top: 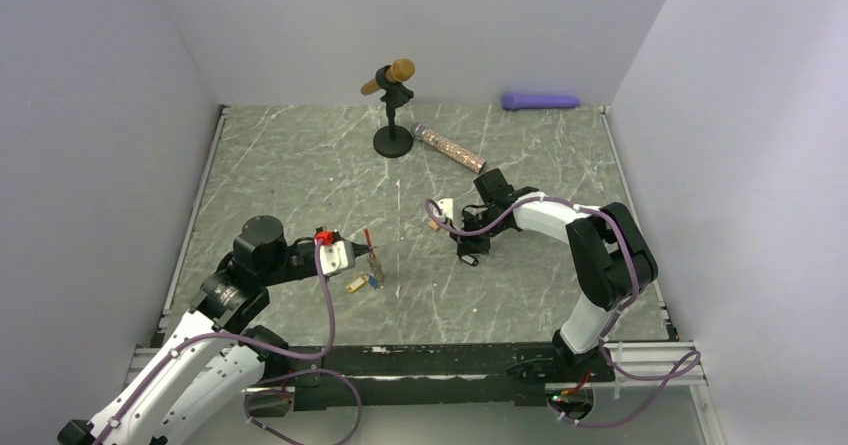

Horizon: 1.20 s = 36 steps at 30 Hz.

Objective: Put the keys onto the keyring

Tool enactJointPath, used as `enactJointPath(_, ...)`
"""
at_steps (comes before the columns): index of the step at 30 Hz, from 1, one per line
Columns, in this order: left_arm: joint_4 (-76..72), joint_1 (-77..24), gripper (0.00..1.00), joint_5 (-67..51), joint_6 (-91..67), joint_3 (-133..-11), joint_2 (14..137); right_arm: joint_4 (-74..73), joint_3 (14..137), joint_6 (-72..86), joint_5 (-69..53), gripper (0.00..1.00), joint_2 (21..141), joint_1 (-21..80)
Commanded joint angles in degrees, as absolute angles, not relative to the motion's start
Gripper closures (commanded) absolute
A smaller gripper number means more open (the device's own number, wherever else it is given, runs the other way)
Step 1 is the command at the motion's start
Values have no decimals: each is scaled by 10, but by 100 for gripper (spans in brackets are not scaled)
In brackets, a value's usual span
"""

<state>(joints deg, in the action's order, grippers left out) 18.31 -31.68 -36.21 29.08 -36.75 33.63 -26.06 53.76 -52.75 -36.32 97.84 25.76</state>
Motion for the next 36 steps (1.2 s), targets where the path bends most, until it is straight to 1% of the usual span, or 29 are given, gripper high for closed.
enactJointPath(1, 155, -314, 100, -381, 287, -382, 334, -275, 561, -540, -371, 100, 983, 260)
enactJointPath(10, 155, -313, 100, -381, 287, -381, 335, -279, 564, -539, -374, 100, 983, 260)
enactJointPath(12, 155, -313, 100, -381, 287, -381, 335, -279, 563, -538, -373, 94, 983, 260)
enactJointPath(14, 155, -313, 100, -381, 288, -381, 335, -279, 562, -538, -372, 92, 983, 260)
enactJointPath(24, 155, -313, 100, -381, 287, -381, 337, -279, 560, -537, -367, 89, 982, 259)
enactJointPath(32, 155, -313, 100, -382, 287, -381, 337, -279, 558, -539, -364, 89, 981, 259)
enactJointPath(36, 155, -312, 100, -382, 287, -382, 338, -280, 559, -540, -365, 92, 983, 259)
